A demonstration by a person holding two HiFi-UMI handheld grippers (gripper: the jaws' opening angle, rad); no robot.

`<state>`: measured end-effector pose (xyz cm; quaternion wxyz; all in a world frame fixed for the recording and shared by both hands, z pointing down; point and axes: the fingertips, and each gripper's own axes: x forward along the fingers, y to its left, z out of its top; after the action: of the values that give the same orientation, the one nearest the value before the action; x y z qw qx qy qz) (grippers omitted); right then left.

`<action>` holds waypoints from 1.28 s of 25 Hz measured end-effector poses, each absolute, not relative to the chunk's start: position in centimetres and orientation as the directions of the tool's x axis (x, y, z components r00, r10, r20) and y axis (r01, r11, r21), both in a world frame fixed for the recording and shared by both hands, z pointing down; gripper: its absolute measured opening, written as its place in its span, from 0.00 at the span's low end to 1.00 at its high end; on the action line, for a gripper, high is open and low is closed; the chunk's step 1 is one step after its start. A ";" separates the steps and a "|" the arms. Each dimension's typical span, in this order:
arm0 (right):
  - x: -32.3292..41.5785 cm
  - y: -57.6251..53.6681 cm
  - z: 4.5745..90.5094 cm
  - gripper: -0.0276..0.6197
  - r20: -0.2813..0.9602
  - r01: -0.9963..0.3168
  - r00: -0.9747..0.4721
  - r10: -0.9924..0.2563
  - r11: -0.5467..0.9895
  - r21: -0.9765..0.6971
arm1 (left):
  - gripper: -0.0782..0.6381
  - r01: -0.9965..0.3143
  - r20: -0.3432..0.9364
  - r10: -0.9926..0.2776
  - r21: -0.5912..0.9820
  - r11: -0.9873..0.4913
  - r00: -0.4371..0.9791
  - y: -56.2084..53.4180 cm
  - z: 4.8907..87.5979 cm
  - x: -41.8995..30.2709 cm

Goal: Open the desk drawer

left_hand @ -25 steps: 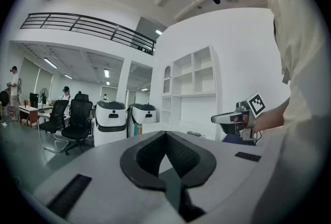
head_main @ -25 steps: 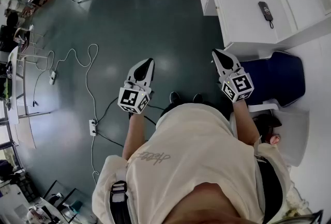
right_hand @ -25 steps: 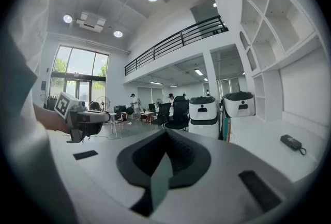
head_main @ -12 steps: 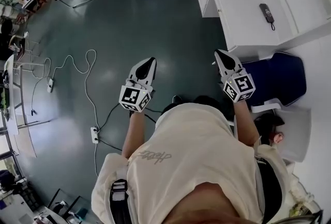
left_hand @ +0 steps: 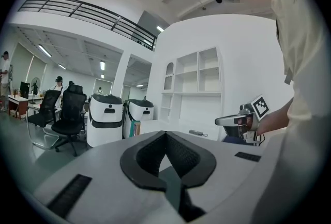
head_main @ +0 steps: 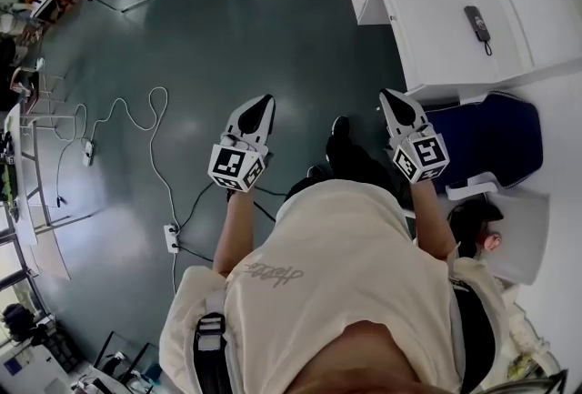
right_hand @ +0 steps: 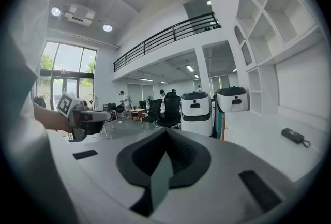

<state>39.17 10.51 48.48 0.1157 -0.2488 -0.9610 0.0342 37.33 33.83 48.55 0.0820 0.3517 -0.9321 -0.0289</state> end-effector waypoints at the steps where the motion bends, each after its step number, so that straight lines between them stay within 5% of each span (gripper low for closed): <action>1: 38.4 10.3 48.8 0.04 0.211 0.470 -0.847 0.487 0.873 -0.128 | 0.11 -0.654 0.137 -0.664 0.114 0.748 -0.735 33.5 48.6 36.7; 15: 20.5 8.3 49.0 0.04 0.155 0.535 -0.816 0.557 0.829 -0.161 | 0.11 -0.654 0.186 -0.646 0.025 0.756 -0.740 29.3 45.9 21.3; 32: 7.7 11.4 52.3 0.04 0.271 0.559 -0.768 0.580 0.814 -0.159 | 0.11 -0.698 0.168 -0.705 0.108 0.707 -0.689 29.2 47.8 6.8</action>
<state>7.72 11.37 52.30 0.1552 -0.3031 -0.9396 0.0343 6.76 29.22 47.80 0.0989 0.3820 -0.9187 -0.0178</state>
